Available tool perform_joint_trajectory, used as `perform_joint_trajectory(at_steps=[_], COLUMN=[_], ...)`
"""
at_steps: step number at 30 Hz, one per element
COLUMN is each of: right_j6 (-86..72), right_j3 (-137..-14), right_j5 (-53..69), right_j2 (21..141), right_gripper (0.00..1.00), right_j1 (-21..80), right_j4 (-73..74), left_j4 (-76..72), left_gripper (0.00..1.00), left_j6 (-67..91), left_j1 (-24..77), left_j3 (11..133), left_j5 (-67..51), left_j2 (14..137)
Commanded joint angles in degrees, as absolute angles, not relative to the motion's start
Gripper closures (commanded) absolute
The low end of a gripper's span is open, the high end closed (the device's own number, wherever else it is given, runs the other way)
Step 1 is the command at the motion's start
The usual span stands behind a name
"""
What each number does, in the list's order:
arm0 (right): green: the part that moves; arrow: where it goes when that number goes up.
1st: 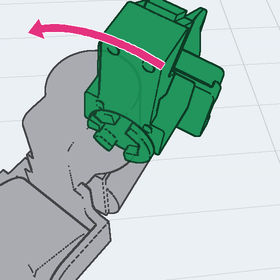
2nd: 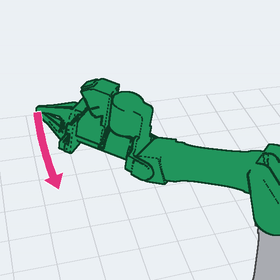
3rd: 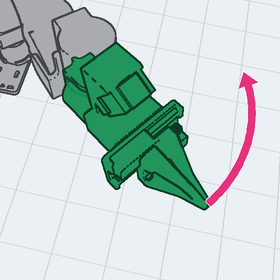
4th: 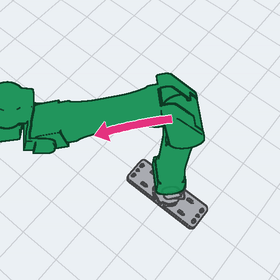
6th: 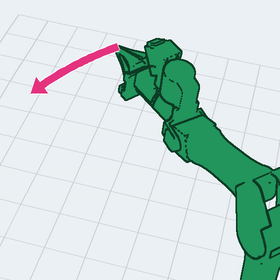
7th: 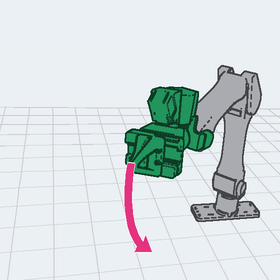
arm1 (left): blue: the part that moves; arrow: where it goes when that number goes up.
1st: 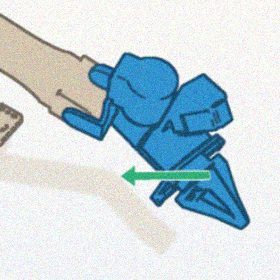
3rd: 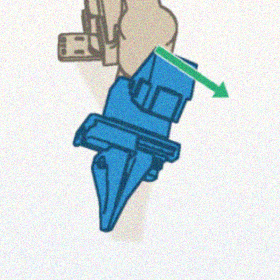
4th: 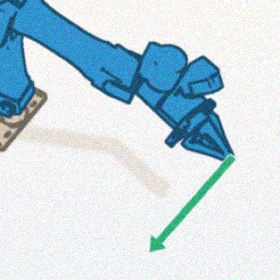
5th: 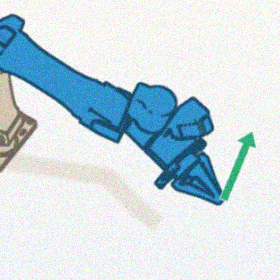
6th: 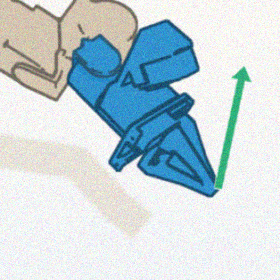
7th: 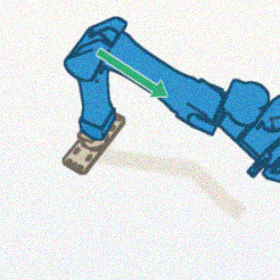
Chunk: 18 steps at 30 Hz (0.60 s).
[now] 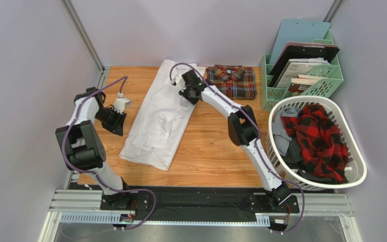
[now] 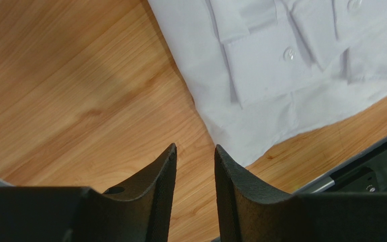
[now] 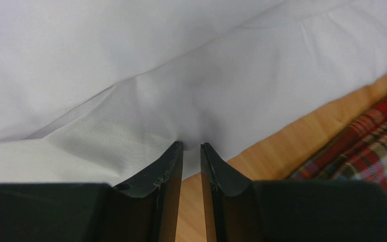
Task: Fold and stack the long sleeve shirts
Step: Fold the shirt
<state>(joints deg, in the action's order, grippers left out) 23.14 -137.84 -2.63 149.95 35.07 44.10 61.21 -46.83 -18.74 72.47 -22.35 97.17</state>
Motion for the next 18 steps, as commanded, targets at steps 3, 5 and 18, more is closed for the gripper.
perform_joint_trajectory(at_steps=[3,5,18], right_j6=[30.6,29.5,15.2], right_j3=[-135.9,-130.9,-112.2], right_j5=[-6.3,-2.4,14.3], right_j2=[148.2,144.2,123.8], right_gripper=[0.7,0.68,0.64], right_j1=[30.8,30.8,30.5], right_j4=[41.2,40.7,43.0], left_j4=[58.9,57.3,56.5], left_gripper=[0.62,0.63,0.73], left_j6=[-45.3,-43.0,-41.3], left_j1=[-8.4,-5.1,3.9], left_j3=[71.9,72.4,70.9], left_j5=[-23.6,-24.2,-24.0], left_j2=[98.3,99.8,102.7])
